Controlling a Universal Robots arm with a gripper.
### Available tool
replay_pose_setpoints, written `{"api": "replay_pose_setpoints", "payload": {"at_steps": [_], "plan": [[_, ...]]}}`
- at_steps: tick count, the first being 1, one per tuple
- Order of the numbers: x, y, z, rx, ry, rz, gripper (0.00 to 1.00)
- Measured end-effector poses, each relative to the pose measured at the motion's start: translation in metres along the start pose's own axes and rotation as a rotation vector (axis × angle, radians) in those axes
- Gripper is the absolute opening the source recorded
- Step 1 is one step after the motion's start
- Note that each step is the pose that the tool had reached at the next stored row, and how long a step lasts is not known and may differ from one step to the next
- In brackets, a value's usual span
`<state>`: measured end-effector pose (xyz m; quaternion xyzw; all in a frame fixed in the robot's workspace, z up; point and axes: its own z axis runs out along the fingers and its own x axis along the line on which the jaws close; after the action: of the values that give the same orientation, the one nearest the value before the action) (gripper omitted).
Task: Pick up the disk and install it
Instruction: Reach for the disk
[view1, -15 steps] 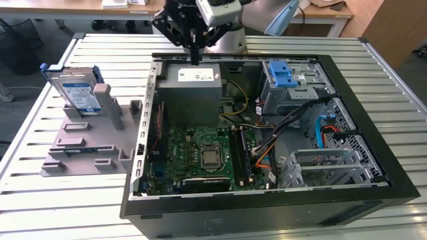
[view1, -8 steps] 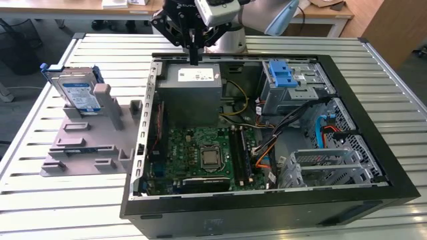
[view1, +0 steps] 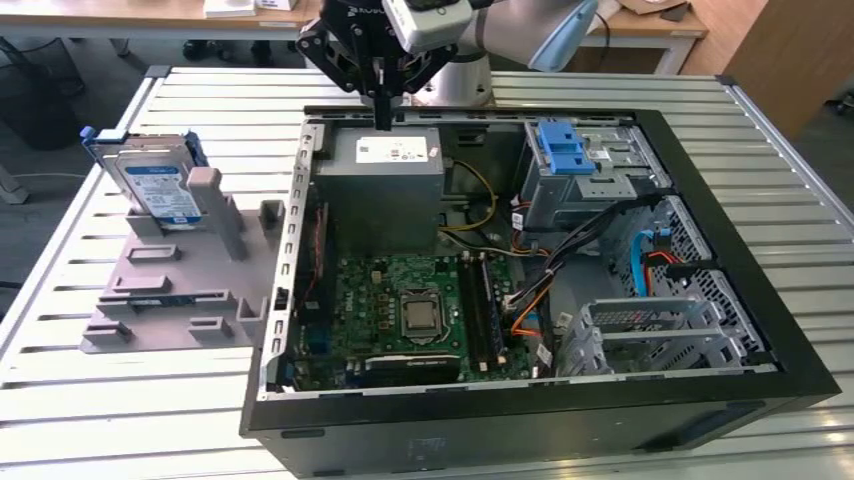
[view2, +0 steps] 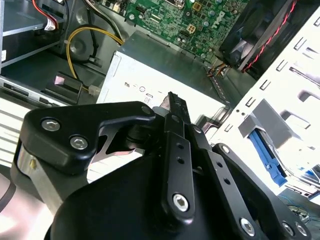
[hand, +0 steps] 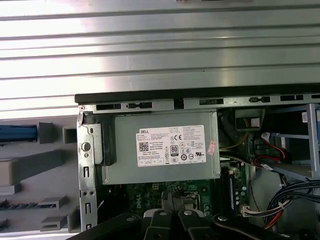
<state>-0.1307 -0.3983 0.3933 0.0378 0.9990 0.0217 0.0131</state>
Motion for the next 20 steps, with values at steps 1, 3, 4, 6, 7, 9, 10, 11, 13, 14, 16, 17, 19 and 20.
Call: {"api": "replay_pose_setpoints", "payload": {"at_steps": [1, 3, 4, 6, 7, 9, 10, 11, 13, 14, 16, 17, 19, 20], "plan": [[0.0008, 0.0001, 0.0, 0.0, 0.0, 0.0, 0.11], [0.0026, 0.0002, 0.0, 0.0, 0.0, 0.0, 0.11], [0.0033, 0.0002, 0.0, 0.0, 0.0, 0.0, 0.11], [0.0045, 0.0003, 0.0, -0.0001, -0.0001, 0.0, 0.11], [0.0049, 0.0003, 0.0, 0.0, 0.0, 0.0, 0.11], [0.0056, 0.0002, 0.0, 0.0, 0.0, 0.0, 0.11], [0.0058, 0.0002, 0.0, 0.0, 0.0001, 0.0, 0.11], [0.0059, 0.0002, 0.0, 0.0, 0.0, 0.0, 0.11], [0.006, 0.0002, 0.0, 0.0, 0.0, 0.0, 0.11], [0.0062, 0.0002, 0.0, 0.0, 0.0, 0.0, 0.11], [0.0067, 0.0002, 0.0, 0.0001, 0.0, 0.0, 0.11], [0.0069, 0.0001, -0.0001, 0.0007, 0.0, 0.0, 0.11], [0.0071, 0.0001, 0.0, 0.0032, -0.0003, 0.0, 0.11], [0.0071, 0.0002, 0.0, 0.0041, -0.0003, 0.0, 0.11]]}}
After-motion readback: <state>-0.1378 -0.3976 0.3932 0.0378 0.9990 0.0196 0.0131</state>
